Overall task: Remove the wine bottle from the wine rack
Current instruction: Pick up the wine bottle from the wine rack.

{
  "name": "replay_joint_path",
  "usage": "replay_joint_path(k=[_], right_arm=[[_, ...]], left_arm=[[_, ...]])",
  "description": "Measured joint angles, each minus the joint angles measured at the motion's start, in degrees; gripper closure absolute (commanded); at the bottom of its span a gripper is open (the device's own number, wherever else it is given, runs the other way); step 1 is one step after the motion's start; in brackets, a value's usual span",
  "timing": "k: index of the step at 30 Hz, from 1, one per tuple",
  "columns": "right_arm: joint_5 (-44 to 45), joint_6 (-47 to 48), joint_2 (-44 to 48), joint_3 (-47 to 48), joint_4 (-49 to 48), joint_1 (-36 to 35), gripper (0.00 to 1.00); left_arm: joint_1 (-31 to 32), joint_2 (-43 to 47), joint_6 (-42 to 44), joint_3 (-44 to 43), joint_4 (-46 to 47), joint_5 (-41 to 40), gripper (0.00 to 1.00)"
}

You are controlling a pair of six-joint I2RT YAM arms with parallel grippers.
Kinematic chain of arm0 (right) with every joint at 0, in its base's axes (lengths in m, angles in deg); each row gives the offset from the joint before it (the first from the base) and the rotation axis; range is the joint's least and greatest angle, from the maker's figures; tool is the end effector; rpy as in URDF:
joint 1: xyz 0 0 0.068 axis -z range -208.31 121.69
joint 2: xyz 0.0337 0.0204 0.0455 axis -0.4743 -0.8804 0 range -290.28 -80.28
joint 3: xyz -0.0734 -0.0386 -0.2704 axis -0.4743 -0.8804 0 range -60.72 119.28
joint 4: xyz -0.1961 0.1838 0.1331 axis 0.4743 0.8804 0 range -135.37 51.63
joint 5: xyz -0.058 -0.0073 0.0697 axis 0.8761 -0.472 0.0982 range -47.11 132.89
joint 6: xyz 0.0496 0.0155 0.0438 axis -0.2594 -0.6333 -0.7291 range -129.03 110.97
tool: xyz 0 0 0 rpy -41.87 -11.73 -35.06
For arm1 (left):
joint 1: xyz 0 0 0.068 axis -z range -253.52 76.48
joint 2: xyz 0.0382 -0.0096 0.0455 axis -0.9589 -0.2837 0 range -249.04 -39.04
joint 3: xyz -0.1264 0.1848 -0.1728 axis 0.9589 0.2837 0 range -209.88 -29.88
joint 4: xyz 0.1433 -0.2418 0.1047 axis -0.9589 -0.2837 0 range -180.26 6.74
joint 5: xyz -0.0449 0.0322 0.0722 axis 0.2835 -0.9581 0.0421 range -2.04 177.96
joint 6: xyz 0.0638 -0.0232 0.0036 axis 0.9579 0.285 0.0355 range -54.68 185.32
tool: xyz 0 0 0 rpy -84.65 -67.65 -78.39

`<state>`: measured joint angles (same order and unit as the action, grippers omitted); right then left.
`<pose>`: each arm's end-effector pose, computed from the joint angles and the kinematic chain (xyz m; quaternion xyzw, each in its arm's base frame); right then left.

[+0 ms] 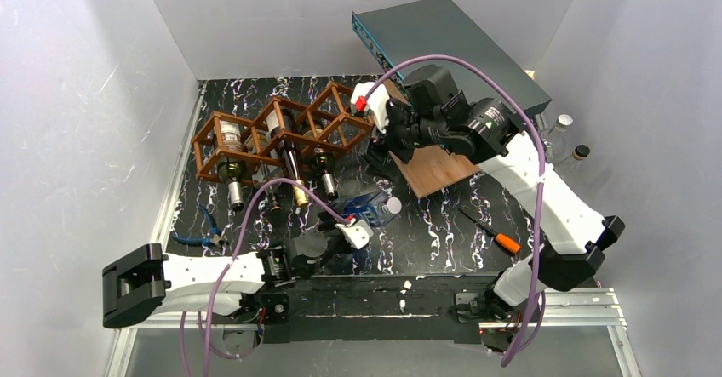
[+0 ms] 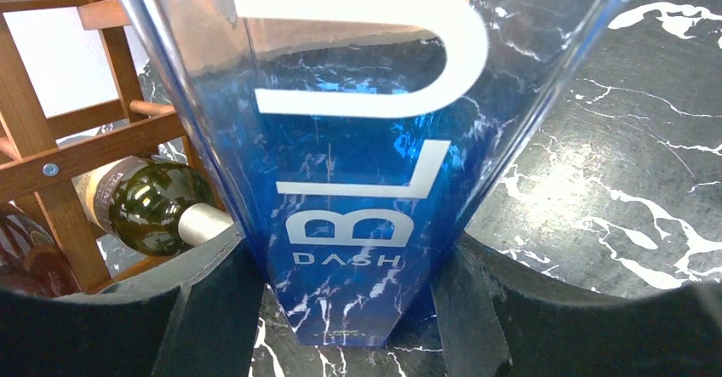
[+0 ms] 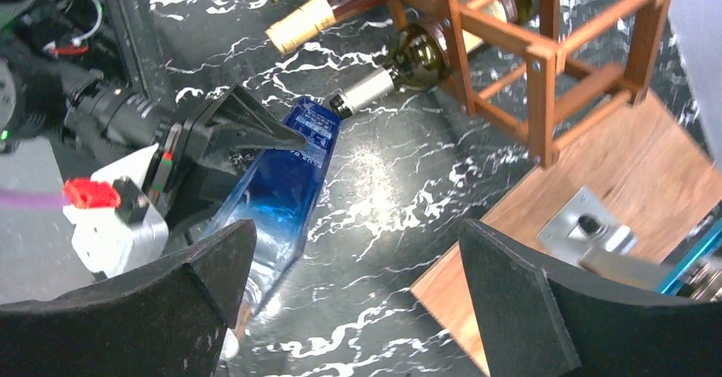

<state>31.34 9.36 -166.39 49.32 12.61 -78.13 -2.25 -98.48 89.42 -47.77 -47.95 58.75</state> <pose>0.2135 0.2698 0.4866 -0.5318 0.7011 0.2119 0.4252 0.1072 -0.2330 0.1919 0.4194 0.6096 -0.0863 0.6672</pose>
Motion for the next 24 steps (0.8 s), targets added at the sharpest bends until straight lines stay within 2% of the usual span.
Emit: replay_joint_path(k=[4,5,6,14,18,24], right_arm=[[-7.3,10.2,-2.4,5.4,4.1,1.3,0.08],[-9.5,13.1,-3.0,6.6,5.4,1.5,0.02],[-11.1,15.5,-3.3,7.4,6.5,1.7,0.02],[-24.6,38.8,-5.9,10.2,19.2,1.7,0.0],[-26.2,44.7,-6.8,10.1,21.6,1.2,0.0],[-26.6,48.5,-7.2,8.5,22.3,-1.8,0.0]], left_arm=[[0.0,1.8,-1.9,1.0,-0.3,0.0,1.0],[0.0,2.3,-2.5,1.2,-0.2,0.0,1.0],[0.0,2.7,-2.9,1.5,-0.2,0.0,1.0],[0.0,6.9,-8.3,3.9,-0.2,0.1,1.0],[0.0,8.5,-11.1,4.7,-0.2,0.8,1.0],[0.0,9.2,-14.3,5.2,0.3,1.6,1.0]])
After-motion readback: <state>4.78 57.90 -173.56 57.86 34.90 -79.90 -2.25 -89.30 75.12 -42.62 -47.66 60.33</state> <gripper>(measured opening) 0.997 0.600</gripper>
